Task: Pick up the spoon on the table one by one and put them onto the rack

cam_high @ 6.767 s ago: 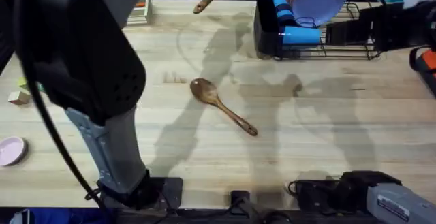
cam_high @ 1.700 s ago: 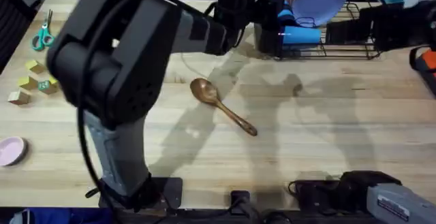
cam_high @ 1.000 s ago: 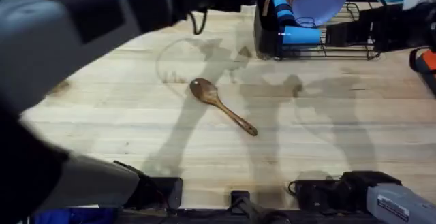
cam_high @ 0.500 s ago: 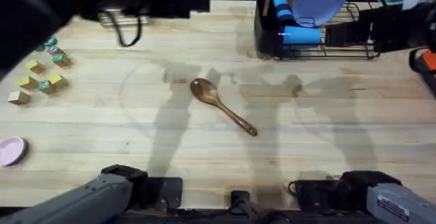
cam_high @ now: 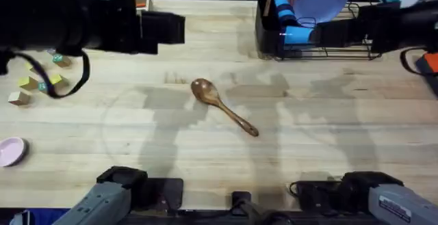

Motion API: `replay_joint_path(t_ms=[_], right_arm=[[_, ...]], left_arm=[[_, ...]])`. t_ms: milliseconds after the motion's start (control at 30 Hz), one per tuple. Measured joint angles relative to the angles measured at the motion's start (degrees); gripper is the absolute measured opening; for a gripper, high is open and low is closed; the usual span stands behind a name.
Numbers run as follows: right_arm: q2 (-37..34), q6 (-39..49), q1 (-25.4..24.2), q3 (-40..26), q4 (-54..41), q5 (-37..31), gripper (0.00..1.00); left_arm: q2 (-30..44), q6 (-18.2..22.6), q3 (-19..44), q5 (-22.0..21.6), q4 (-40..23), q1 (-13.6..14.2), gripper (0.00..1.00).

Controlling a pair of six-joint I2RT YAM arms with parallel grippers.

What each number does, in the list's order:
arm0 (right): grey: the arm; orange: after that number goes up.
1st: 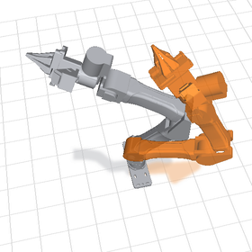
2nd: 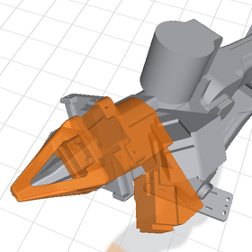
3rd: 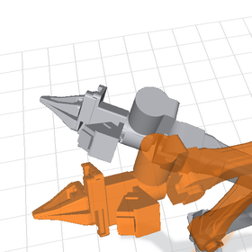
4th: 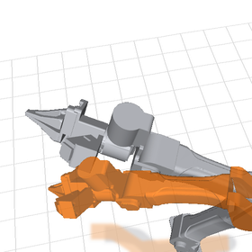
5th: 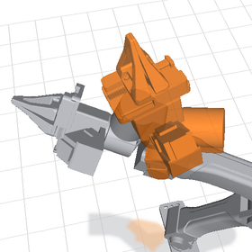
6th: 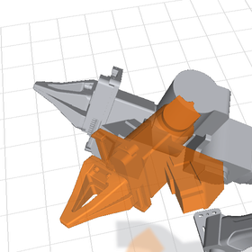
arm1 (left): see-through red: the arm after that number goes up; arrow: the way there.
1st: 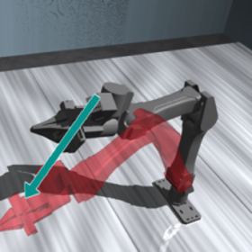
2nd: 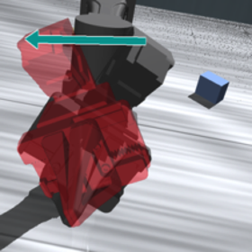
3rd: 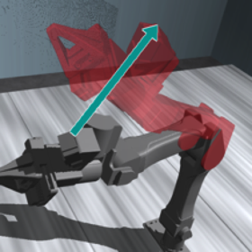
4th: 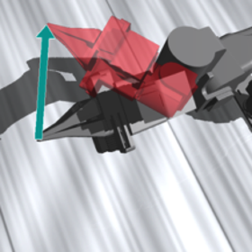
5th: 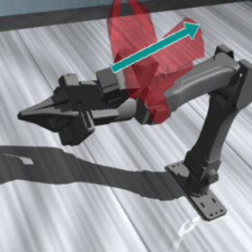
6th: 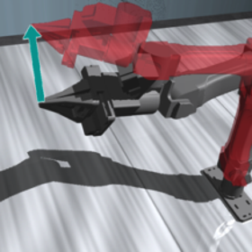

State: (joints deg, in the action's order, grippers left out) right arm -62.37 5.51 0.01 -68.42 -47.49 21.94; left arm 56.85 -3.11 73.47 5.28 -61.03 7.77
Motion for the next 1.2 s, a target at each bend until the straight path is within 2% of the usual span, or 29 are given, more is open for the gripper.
replay_joint_path(t_ms=[133,267,333,533,567,700,867,1033,1200], right_arm=[[0.0,-0.85,1.57,0.0,-0.15,6.41,0.997],[0.0,-1.32,6.76,0.0,-0.15,8.06,0.997],[0.0,-1.45,10.3,0.0,-0.15,6.72,0.997],[0.0,-1.46,21.26,0.0,-0.17,-3.58,0.997],[0.0,-1.46,25.28,0.0,-0.17,-6.63,0.997],[0.0,-1.46,30.3,0.0,-0.21,-8.58,0.997],[-0.82,-1.46,34.1,-0.02,-0.78,-9.1,0.997],[-1.86,-1.46,35.58,-0.02,-0.69,-9.1,0.997],[-3.73,-1.46,37.43,-0.02,-0.33,-9.21,0.997]], left_arm=[[-0.46,0.2,0.0,-2.72,-2.41,0.0,0.993],[-0.45,0.37,0.0,-4.45,-3.09,0.0,0.993],[-0.43,0.39,0.0,-4.93,-3.09,0.0,0.993],[-0.43,0.47,0.0,-5.14,-3.09,0.0,0.993],[-0.43,0.61,0.0,-5.14,-3.09,0.0,0.993],[-0.44,0.61,0.0,-5.14,-3.09,0.0,0.993],[-0.45,0.63,0.0,-6.27,-3.09,0.0,0.993],[-0.43,0.79,0.0,-9.74,-3.09,0.0,0.993],[-0.45,0.83,0.0,-11.12,-3.09,-1.03,0.993]])
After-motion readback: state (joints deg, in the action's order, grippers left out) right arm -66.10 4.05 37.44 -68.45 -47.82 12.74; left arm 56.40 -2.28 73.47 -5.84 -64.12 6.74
